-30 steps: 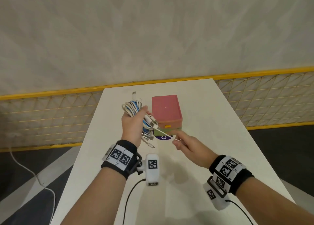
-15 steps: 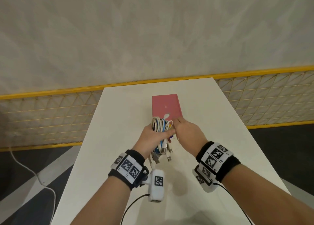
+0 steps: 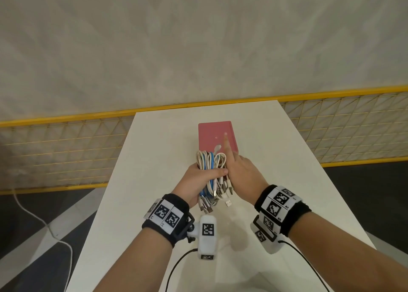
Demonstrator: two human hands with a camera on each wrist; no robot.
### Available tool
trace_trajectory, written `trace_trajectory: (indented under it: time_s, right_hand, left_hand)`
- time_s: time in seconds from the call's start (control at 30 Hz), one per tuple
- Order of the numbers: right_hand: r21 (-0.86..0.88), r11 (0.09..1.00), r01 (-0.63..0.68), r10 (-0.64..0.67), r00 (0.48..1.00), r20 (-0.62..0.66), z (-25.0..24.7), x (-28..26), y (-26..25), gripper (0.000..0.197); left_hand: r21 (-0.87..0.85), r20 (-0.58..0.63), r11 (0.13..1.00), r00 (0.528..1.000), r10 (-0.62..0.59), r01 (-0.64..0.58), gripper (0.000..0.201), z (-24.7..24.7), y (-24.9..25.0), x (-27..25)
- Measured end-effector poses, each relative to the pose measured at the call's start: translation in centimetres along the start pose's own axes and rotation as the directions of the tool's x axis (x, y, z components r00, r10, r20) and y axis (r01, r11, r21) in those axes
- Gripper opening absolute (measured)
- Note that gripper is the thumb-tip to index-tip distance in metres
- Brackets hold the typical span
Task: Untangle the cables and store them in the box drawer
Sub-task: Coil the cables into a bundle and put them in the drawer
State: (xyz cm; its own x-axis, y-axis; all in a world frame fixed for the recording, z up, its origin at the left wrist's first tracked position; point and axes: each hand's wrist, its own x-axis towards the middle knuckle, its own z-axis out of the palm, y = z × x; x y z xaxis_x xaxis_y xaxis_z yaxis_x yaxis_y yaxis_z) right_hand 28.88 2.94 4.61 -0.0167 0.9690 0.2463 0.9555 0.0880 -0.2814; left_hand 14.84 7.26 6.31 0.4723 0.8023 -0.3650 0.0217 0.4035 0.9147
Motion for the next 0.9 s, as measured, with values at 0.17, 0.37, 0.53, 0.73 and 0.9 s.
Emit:
trace_trajectory:
  time_s: [0.17,0.37,0.53,0.73,0.9]
  right_hand:
    - [0.247,0.969,0.024,-0.002,0.996,-0.088,0.3,-0.2,0.3,0.110]
    - [0.497,0.867,-0.035,0.063,0.997,-0.040,1.1,-0.8,0.4,0.099]
    - [0.687,0.725,-0.053,0.100,0.995,-0.029,1.4,-1.5,-0.7,0.072]
    - [0.595,0.803,-0.014,0.107,0.987,-0.121,2.0,-1.2,-0.1,0.097]
    - [0.506,0.862,0.034,0.026,0.993,-0.112,1.9,-0.1,2.3,0.041]
  left_hand:
    - [-0.052,0.015,0.998,0.999,-0.037,0.038,0.030,0.5,0.2,0.1]
    - [-0.122,-0.009,0.992,1.000,-0.018,0.016,0.024,1.2,-0.1,0.1]
    - [-0.028,-0.048,0.999,0.998,0.026,-0.027,0.026,1.3,0.2,0.5]
    - [0.124,-0.046,0.979,0.985,0.166,-0.159,0.026,0.8,0.7,0.7]
    - [0.201,0.085,0.954,0.974,0.209,-0.223,0.023,-0.6,1.6,0.3]
